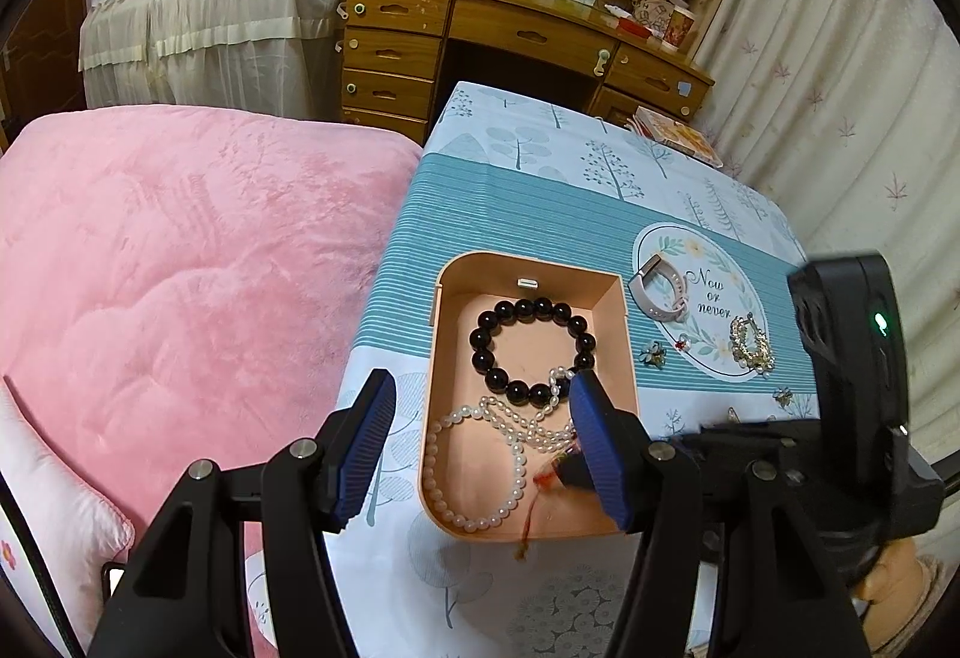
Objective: Organize jewelry
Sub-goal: 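Release pearl necklace into box with left tool while right tool lowers red bracelet in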
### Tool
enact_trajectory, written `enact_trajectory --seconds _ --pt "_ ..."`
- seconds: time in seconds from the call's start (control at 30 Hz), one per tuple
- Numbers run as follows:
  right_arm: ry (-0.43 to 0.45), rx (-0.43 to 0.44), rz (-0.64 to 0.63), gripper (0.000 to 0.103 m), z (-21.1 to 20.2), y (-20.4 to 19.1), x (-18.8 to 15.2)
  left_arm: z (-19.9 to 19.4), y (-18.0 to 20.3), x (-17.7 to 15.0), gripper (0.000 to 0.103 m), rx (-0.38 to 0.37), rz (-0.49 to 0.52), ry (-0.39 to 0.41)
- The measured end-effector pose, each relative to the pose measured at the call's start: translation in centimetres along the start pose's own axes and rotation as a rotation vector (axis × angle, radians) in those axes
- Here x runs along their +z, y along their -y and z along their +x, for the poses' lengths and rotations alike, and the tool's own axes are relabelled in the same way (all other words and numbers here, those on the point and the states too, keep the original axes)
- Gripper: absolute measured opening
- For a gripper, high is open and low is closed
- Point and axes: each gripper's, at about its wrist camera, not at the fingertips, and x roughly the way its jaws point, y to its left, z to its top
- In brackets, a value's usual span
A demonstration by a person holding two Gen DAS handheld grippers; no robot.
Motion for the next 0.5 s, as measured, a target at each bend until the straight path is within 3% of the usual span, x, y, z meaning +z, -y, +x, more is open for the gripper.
enact_trajectory --seconds 0.23,0.5 --pt "0.067 0.003 0.037 0.024 -0.3 0.4 2.5 0.0 -0.2 -0.1 0.059 0.006 0.002 0.003" --pt "0.138 -0.036 0.031 0.024 -2.7 0.7 1.9 0.3 -0.2 0.0 0.059 0.002 0.007 -0.012"
